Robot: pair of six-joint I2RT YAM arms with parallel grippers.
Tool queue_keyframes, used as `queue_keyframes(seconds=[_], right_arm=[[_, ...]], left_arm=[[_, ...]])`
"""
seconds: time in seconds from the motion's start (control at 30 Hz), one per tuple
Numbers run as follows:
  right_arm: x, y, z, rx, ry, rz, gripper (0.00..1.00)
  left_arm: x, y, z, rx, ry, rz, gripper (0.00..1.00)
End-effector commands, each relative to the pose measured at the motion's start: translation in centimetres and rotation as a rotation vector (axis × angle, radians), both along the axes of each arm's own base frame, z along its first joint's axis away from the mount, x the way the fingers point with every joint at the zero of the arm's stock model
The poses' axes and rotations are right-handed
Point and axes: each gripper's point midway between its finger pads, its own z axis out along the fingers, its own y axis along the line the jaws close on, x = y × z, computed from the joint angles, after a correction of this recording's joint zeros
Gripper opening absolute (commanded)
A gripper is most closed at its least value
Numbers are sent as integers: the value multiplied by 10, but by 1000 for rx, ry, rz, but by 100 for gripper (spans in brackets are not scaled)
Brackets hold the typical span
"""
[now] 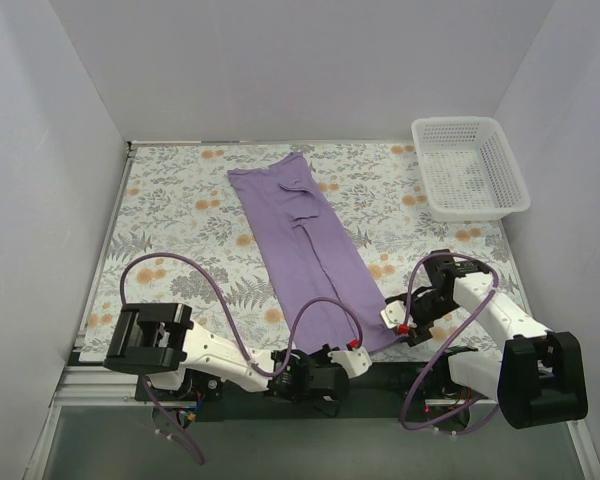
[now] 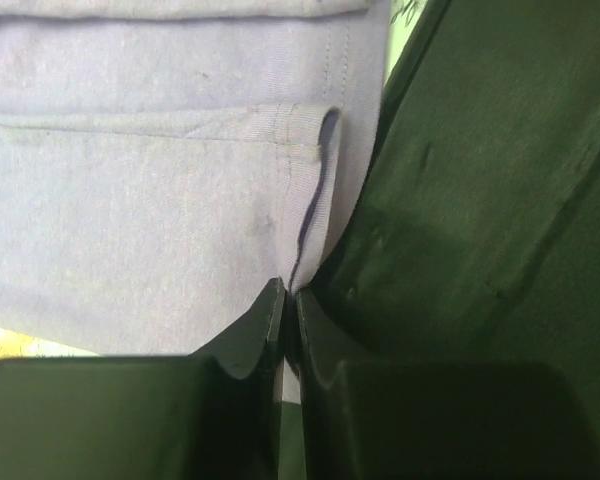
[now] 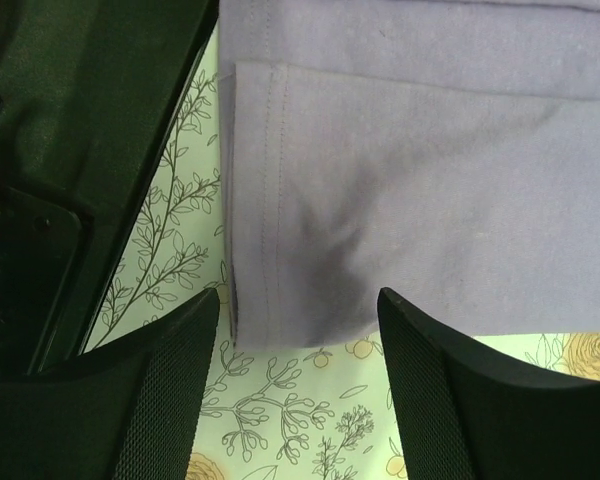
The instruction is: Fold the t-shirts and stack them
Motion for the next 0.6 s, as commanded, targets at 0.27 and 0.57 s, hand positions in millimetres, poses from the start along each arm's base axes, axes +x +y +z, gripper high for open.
queue_keyframes(seconds=[0.27, 0.57], right_arm=[[-21, 8, -16, -19, 33, 90, 51], [-14, 5, -43, -109, -35, 73, 40]], left_arm=[[-7, 17, 14, -49, 62, -32, 0], [-13, 12, 11, -106, 129, -28, 0]])
